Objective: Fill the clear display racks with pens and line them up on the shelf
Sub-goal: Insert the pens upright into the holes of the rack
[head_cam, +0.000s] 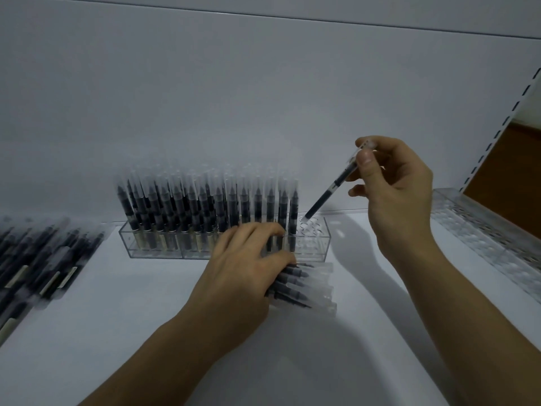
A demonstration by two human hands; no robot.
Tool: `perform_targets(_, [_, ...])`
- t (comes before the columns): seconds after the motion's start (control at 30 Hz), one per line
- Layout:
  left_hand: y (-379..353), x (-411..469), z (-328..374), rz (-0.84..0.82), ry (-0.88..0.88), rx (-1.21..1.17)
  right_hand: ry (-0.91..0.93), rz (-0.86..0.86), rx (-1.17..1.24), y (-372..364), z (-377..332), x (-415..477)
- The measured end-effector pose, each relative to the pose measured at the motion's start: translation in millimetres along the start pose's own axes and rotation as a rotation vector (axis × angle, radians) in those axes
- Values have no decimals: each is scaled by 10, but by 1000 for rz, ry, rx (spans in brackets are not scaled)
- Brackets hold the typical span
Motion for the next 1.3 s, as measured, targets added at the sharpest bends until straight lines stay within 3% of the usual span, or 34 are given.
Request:
perform_targets(0.73, [28, 46, -78, 25, 43, -20, 172, -124, -305, -390, 163, 76])
perform_targets(1.1, [82, 75, -58, 65, 65, -11, 170, -192, -401, -478, 329, 22])
perform_targets(1.3, [94, 51, -77, 101, 81, -51, 200, -127, -401, -410, 274, -39])
Point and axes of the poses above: each hand's wrist, its own x-axis towards the middle knuckle, its own y-axis out of the back of the hand, z = x × y, the point moved 7 cm from there along x, towards the middle knuckle, and after that the axes turned 11 degrees about -y, right-handed, at the moved point
